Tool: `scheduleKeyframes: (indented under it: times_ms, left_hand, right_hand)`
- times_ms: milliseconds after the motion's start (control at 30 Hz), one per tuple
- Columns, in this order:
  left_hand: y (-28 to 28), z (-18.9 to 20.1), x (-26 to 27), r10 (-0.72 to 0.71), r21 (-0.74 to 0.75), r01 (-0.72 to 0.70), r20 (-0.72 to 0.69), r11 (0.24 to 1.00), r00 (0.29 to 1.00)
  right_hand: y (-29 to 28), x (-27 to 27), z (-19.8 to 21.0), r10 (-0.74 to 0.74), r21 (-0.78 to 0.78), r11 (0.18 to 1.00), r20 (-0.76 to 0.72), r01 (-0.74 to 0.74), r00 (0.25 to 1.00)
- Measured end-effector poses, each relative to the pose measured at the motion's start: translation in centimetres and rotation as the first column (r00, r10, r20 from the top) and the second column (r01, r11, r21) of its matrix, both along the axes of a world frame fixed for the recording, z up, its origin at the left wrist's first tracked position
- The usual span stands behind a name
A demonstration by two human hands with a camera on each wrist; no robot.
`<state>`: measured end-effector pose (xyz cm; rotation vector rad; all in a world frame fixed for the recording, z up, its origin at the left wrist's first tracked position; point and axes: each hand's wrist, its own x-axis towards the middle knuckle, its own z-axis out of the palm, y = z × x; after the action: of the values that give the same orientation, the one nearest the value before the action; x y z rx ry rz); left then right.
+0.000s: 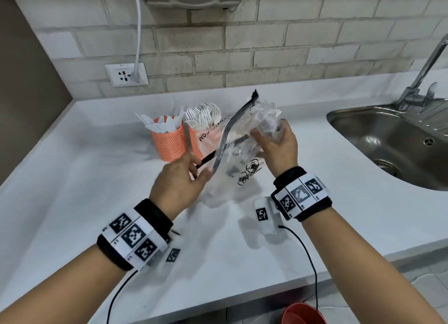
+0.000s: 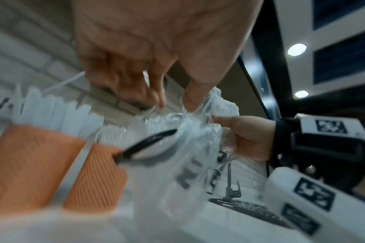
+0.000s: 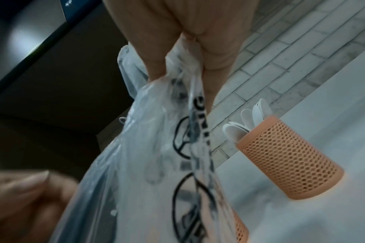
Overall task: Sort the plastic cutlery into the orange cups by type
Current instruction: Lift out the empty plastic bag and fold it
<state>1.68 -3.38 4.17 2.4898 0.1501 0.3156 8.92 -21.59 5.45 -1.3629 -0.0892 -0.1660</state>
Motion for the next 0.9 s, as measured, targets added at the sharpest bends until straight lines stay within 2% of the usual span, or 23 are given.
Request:
scheduleKeyframes:
  times_ms: [67,100,133,167,200,233,300,333,367,400,467,500,533,600,667,767,900]
  left_hand:
    - [-0.5,0.0,-0.2,-0.134,-0.265,0.045,-0.330,0.963,0.934]
    - [-0.8,0.0,-0.1,-0.210,-0.455,0.002,-0.406,0.890,0.889]
    - [-1.3,0.1,0.1,-0.271,-0.636,-0.053,-0.401,0.770,0.875]
    - [-1.6,0.2,0.3,-0.298,-0.777,-0.093,-0.346,0.623,0.890]
    - [-1.7,0.3,0.7,-0.293,-0.878,-0.110,-0.271,0.466,0.917]
    - [-1.7,0.4,1.0,-0.285,-0.936,-0.097,-0.201,0.339,0.937]
    - [-1.3,0.2,1.6,-0.299,-0.986,0.023,-0.028,0.166,0.954]
    - [-1.0,0.0,1.8,-0.316,-0.988,0.087,0.043,0.128,0.948]
    - [-0.9,0.1,1.9,-0.347,-0.983,0.131,0.078,0.132,0.935]
    - [-0.7,0.0,1.9,-0.385,-0.973,0.158,0.082,0.169,0.919]
    - [-0.5,0.0,1.4,-0.463,-0.939,0.229,0.090,0.255,0.882]
    - [-0.4,-0.5,1.2,-0.491,-0.923,0.271,0.108,0.273,0.864]
    - [-0.4,-0.9,1.0,-0.509,-0.910,0.315,0.142,0.271,0.849]
    - [-0.4,-0.9,0.0,-0.518,-0.900,0.335,0.153,0.279,0.841]
    - [-0.2,-1.3,-0.1,-0.508,-0.883,0.304,0.089,0.358,0.857]
    - [0.1,-1.9,0.0,-0.457,-0.813,0.261,-0.008,0.521,0.889]
    - [-0.3,-1.8,-0.5,-0.473,-0.780,0.280,-0.023,0.559,0.881]
  right_hand:
    - [-0.2,-0.3,0.1,0.051,0.037,0.998,-0.006,-0.051,0.999]
    - [-0.2,-0.5,-0.1,0.075,0.020,0.997,-0.008,-0.075,0.997]
    - [-0.1,-0.9,-0.3,0.101,-0.017,0.995,-0.012,-0.101,0.995]
    - [0.1,-1.2,-0.6,0.121,-0.052,0.991,-0.023,-0.122,0.992]
    - [0.2,-1.3,-1.1,0.145,-0.083,0.986,-0.034,-0.148,0.989]
    - [0.4,-1.7,-1.3,0.185,-0.090,0.978,-0.054,-0.189,0.981]
    - [0.9,-2.5,-2.1,0.249,-0.130,0.955,-0.134,-0.266,0.959]
    - [1.2,-2.8,-2.6,0.267,-0.209,0.930,-0.174,-0.301,0.948]
    - [1.5,-3.0,-2.9,0.266,-0.288,0.905,-0.194,-0.314,0.944]
    - [1.8,-3.2,-3.1,0.248,-0.365,0.883,-0.175,-0.296,0.953]
    - [2.1,-3.4,-3.5,0.158,-0.472,0.859,-0.126,-0.199,0.979]
    - [2.1,-3.4,-3.5,0.103,-0.511,0.847,-0.106,-0.144,0.989]
    - [2.1,-3.7,-3.2,0.077,-0.509,0.853,-0.088,-0.112,0.993]
    - [2.1,-3.9,-3.0,0.142,-0.362,0.916,-0.105,-0.170,0.984]
    - [2.2,-4.3,-3.3,0.200,-0.282,0.931,-0.139,-0.232,0.970]
    - [2.7,-4.8,-3.4,0.107,-0.358,0.923,-0.117,-0.143,0.987]
    - [2.6,-5.8,-3.3,0.018,-0.392,0.919,-0.068,-0.043,0.998]
